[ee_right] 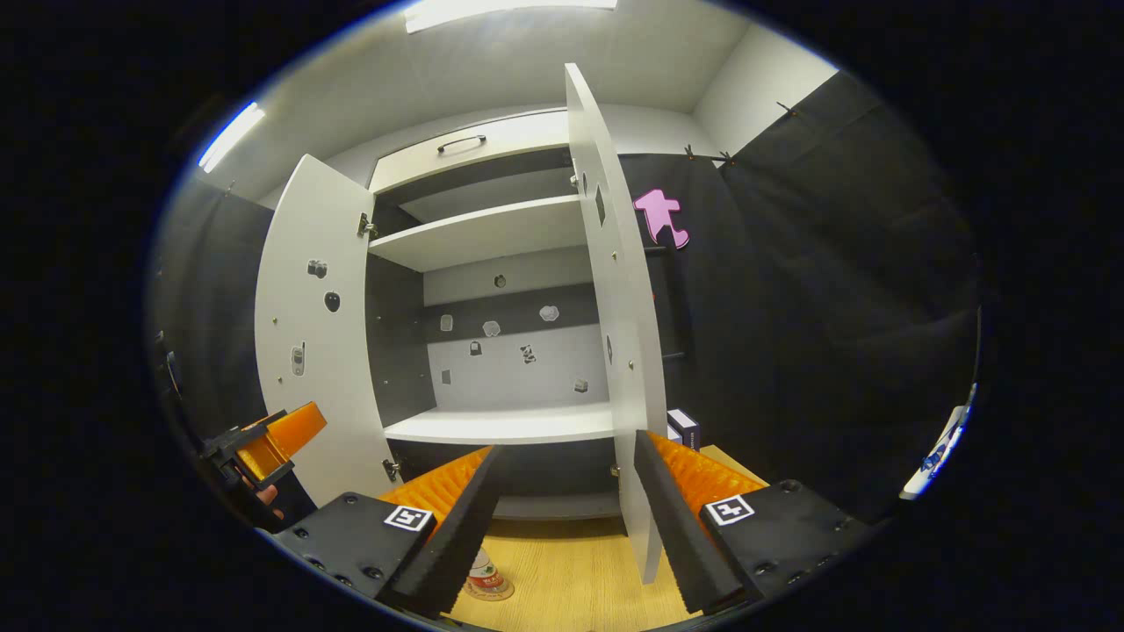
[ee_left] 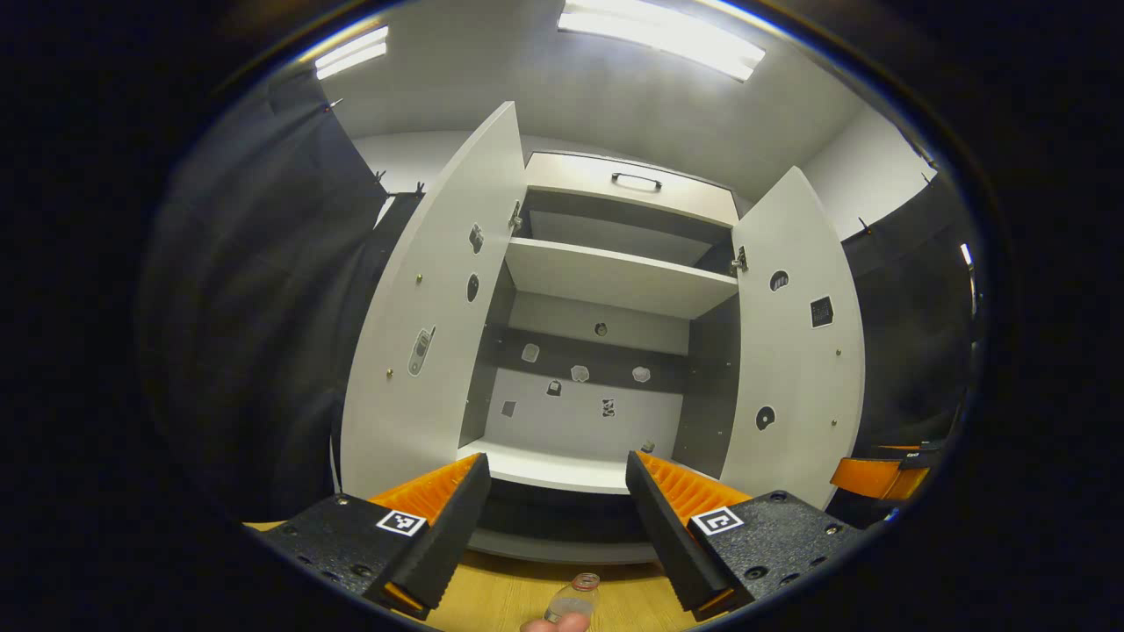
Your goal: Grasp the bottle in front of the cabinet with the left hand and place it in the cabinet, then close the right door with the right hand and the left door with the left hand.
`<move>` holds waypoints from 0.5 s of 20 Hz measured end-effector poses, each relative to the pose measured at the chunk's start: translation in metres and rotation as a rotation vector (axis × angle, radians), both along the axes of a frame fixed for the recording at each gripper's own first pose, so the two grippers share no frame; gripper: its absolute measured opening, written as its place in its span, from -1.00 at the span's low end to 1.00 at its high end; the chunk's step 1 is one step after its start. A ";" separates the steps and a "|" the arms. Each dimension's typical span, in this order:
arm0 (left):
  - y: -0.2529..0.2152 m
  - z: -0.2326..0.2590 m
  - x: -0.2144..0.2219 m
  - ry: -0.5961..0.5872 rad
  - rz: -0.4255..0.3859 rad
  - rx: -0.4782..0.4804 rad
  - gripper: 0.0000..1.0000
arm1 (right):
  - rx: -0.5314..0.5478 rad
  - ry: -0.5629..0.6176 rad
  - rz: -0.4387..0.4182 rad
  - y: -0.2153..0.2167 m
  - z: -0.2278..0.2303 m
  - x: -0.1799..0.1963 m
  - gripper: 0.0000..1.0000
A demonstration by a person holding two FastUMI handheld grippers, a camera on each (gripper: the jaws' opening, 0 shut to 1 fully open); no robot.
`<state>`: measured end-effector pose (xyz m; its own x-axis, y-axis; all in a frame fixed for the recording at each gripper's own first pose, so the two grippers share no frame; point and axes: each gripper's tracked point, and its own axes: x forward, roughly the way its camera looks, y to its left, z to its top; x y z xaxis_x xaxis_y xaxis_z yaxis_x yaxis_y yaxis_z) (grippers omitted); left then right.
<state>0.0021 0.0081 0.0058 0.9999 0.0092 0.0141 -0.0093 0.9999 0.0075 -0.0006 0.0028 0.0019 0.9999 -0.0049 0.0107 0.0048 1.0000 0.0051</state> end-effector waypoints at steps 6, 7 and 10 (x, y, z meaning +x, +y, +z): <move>0.003 -0.007 -0.005 0.024 0.009 -0.011 0.89 | 0.009 0.005 0.012 0.003 -0.002 -0.003 0.93; 0.004 -0.006 -0.004 0.020 0.011 -0.003 0.89 | 0.009 0.000 0.009 0.003 -0.002 -0.004 0.93; 0.004 -0.003 -0.002 0.011 0.013 0.010 0.89 | 0.005 -0.002 0.006 0.000 -0.002 -0.005 0.93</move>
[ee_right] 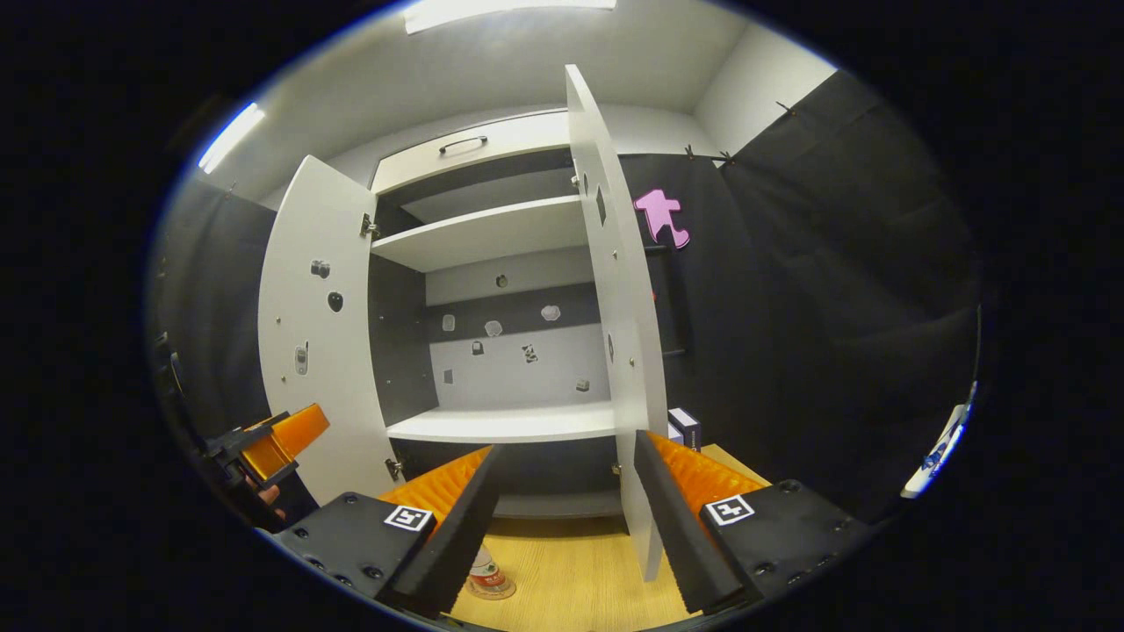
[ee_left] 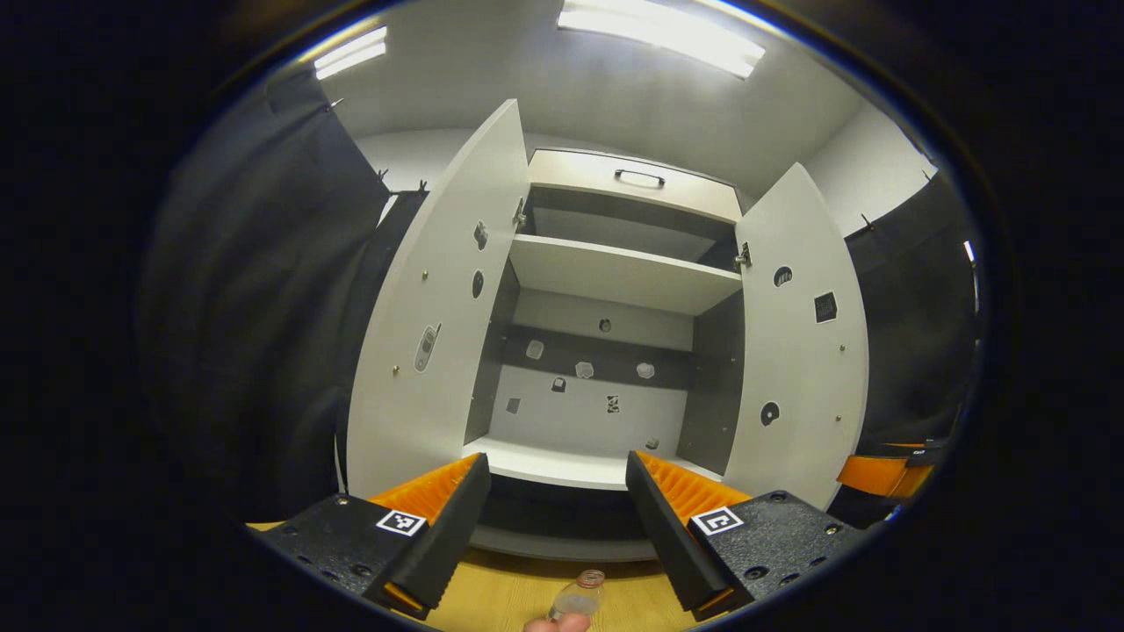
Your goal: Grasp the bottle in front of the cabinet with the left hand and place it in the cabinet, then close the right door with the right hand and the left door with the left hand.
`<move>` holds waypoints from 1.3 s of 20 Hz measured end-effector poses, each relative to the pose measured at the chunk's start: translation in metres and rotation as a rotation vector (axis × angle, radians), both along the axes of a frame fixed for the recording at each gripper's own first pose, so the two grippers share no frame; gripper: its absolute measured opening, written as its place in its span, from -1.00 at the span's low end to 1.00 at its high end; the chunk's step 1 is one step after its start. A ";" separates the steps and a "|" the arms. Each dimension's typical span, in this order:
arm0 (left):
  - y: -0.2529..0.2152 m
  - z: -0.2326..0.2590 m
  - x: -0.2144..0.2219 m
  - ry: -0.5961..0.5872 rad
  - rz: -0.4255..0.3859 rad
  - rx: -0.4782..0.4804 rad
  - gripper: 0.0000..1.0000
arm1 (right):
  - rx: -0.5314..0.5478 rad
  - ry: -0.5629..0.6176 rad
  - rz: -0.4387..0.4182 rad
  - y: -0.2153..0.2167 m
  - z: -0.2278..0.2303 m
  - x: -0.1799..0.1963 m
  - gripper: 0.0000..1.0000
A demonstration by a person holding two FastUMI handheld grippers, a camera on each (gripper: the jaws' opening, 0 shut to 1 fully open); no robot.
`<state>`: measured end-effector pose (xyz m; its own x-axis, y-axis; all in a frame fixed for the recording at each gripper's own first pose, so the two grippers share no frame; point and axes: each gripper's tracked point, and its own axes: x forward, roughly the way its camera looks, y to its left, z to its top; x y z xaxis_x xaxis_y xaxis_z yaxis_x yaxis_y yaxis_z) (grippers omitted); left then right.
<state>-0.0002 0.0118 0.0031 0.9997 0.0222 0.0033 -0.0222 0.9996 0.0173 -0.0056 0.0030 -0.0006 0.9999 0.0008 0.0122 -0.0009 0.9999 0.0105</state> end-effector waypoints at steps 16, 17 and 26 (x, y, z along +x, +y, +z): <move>-0.074 -0.144 0.009 0.198 -0.203 0.033 0.89 | -0.003 0.026 -0.064 -0.026 -0.013 -0.016 0.93; -0.071 -0.165 0.012 0.225 -0.198 0.041 0.89 | -0.007 0.027 -0.068 -0.027 -0.014 -0.018 0.93; -0.022 -0.300 0.020 0.404 -0.063 0.098 0.90 | -0.053 0.087 -0.070 -0.031 -0.031 -0.026 0.93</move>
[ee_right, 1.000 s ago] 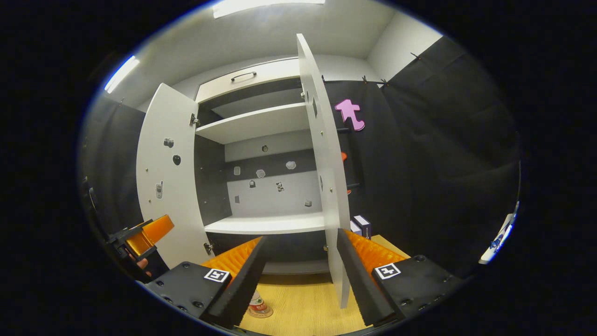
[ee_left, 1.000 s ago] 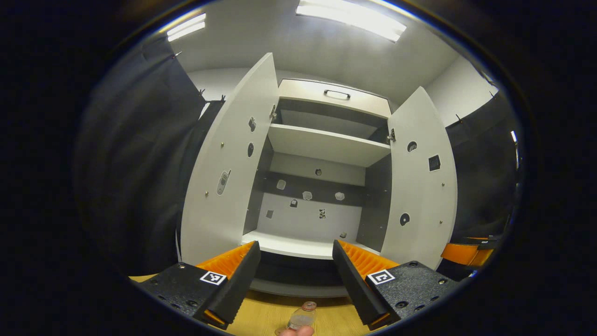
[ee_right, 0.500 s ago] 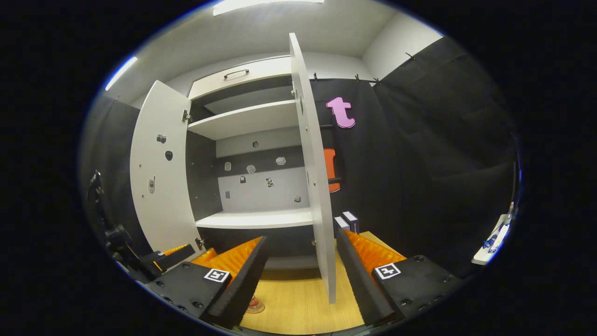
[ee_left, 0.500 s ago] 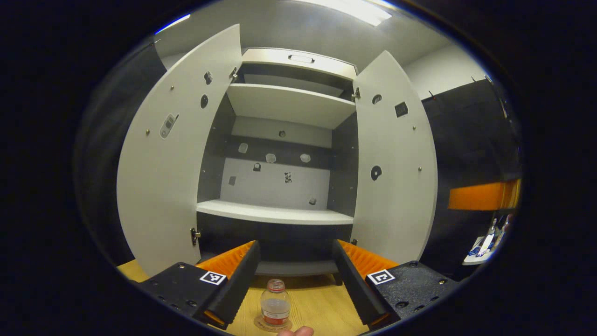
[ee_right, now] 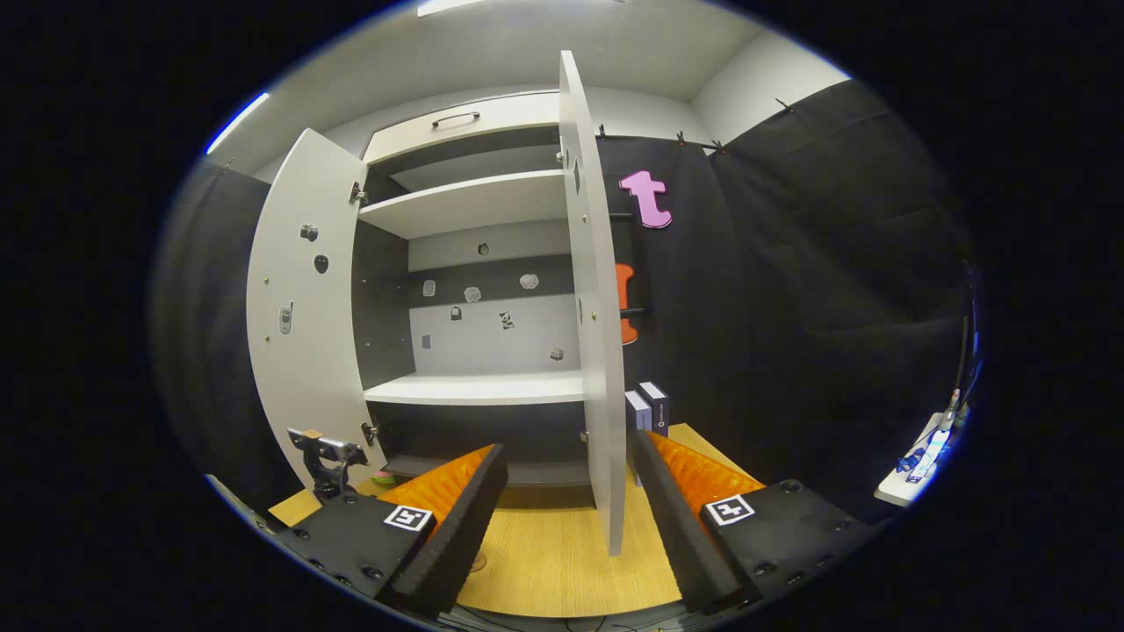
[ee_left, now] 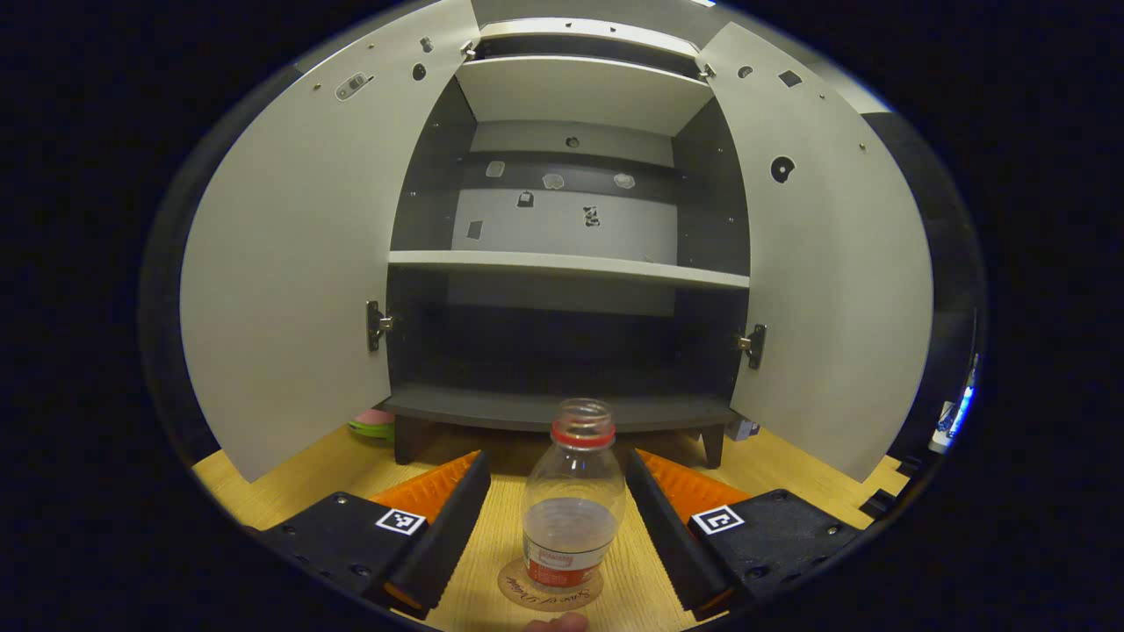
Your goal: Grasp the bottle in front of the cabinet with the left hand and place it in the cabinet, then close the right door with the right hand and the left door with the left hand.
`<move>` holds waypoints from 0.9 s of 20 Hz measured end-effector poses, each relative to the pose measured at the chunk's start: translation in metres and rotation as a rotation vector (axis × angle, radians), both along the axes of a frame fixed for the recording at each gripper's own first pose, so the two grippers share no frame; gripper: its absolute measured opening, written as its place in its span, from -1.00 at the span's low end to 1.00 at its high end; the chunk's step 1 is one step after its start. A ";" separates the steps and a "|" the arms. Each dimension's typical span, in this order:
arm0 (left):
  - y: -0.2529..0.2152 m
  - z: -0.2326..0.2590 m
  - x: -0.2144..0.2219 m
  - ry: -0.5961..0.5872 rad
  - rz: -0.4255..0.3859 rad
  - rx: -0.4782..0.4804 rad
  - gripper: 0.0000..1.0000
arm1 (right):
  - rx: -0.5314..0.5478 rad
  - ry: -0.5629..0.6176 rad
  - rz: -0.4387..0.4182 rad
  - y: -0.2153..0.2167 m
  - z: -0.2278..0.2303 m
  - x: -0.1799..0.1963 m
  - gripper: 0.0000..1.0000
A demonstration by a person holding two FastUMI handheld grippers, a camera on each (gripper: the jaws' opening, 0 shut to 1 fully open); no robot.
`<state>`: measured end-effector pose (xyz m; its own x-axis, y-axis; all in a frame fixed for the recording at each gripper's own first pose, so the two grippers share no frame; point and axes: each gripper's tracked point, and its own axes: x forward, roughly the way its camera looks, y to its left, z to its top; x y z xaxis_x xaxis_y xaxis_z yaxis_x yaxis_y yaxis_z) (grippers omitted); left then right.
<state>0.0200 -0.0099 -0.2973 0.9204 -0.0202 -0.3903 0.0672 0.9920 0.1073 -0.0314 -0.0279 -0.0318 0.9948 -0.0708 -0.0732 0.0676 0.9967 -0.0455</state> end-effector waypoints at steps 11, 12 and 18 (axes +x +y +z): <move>-0.001 -0.042 -0.013 0.041 -0.046 -0.026 0.75 | -0.014 0.054 0.021 0.005 -0.016 0.005 0.93; -0.005 -0.040 -0.016 0.052 -0.064 -0.040 0.52 | -0.013 0.058 0.022 0.006 -0.017 0.006 0.94; -0.022 0.025 -0.029 0.020 -0.141 -0.094 0.43 | -0.016 0.040 0.032 0.006 -0.015 0.005 0.94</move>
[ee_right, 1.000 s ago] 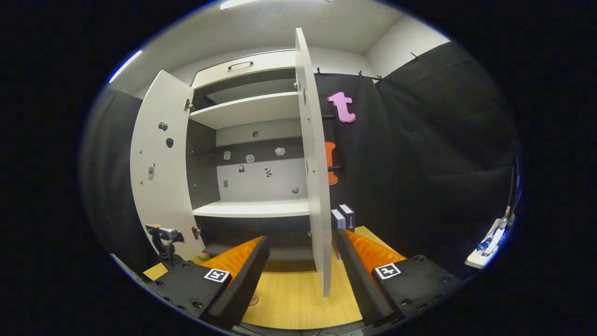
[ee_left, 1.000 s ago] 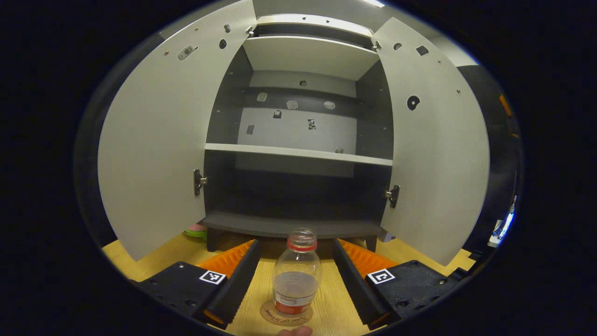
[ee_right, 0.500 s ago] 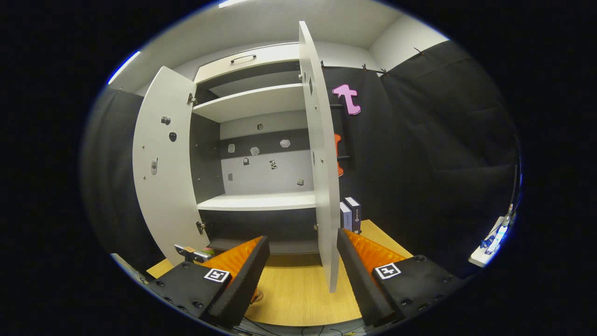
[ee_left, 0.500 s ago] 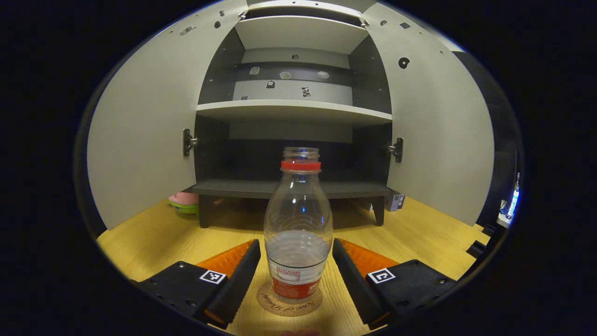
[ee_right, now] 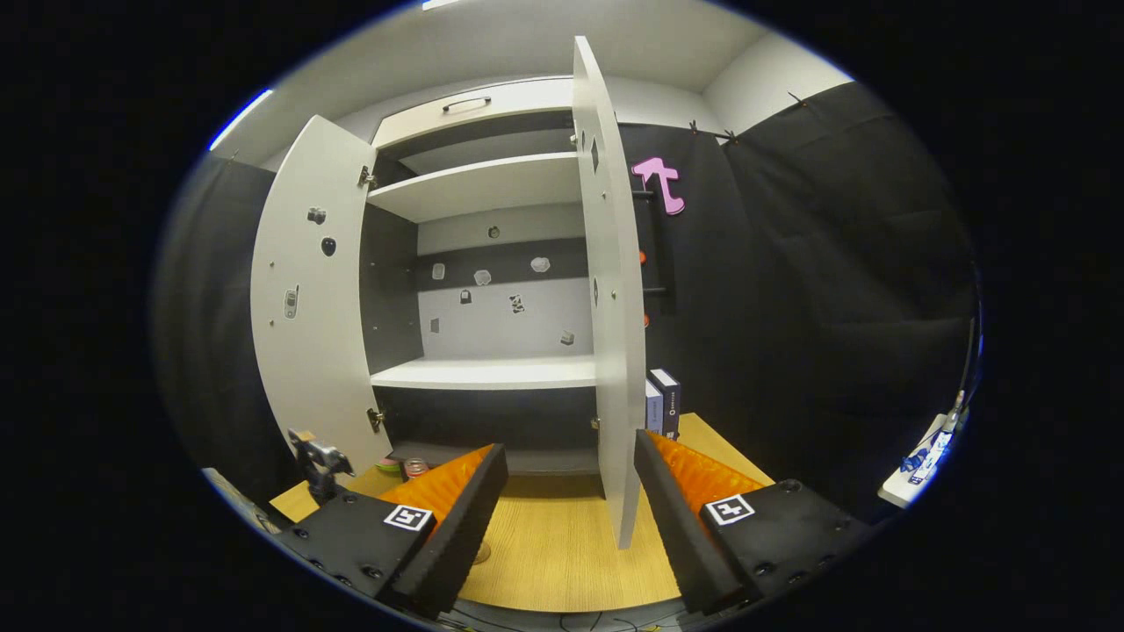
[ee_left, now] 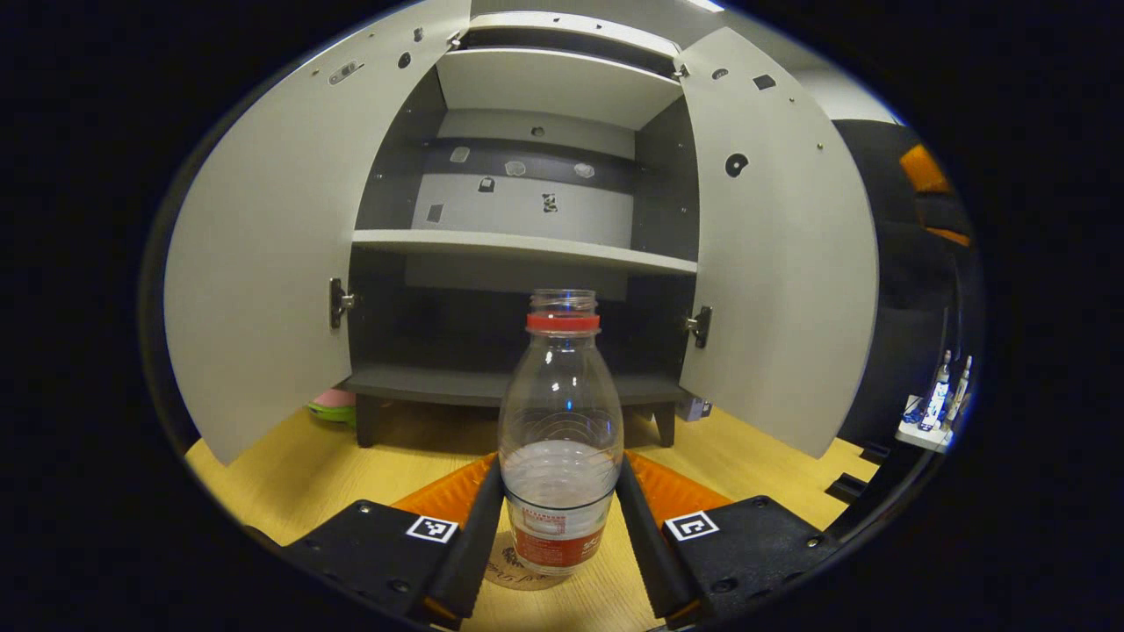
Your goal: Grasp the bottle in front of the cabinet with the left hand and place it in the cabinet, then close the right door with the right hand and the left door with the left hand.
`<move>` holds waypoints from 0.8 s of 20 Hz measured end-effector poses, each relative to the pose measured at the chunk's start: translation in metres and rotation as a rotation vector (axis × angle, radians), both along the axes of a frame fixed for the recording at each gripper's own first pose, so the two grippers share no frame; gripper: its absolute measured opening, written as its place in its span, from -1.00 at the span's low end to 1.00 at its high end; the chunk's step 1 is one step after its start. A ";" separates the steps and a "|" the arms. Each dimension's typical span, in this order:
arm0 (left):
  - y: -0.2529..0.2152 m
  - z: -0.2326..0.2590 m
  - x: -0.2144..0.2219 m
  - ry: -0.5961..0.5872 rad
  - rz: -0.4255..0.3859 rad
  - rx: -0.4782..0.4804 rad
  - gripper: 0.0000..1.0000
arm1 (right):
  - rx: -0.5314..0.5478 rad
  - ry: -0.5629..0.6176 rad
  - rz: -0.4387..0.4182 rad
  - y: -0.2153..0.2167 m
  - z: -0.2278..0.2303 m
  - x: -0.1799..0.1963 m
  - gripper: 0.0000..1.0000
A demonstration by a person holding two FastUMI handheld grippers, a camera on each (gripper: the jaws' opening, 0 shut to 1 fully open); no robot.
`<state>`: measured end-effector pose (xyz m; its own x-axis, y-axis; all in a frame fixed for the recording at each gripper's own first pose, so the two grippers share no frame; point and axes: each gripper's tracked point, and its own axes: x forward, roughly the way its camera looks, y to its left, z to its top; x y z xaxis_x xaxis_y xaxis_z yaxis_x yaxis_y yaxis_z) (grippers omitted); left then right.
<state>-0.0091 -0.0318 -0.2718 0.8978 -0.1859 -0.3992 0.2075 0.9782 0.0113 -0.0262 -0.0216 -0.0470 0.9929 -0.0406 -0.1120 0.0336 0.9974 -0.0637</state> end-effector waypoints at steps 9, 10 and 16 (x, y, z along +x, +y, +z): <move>-0.013 0.187 0.034 -0.158 -0.029 -0.080 0.43 | 0.057 -0.024 0.009 -0.001 -0.007 -0.005 0.94; -0.014 0.204 0.041 -0.175 -0.026 -0.098 0.43 | 0.058 -0.026 0.009 -0.002 -0.006 -0.006 0.94; -0.018 0.275 0.115 -0.245 -0.020 -0.127 0.42 | 0.032 -0.051 -0.050 -0.024 -0.004 -0.020 0.93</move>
<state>0.1054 -0.0499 0.0030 0.9605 -0.2389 -0.1427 0.2326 0.9708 -0.0592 -0.0466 -0.0453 -0.0513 0.9941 -0.0878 -0.0634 0.0862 0.9959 -0.0288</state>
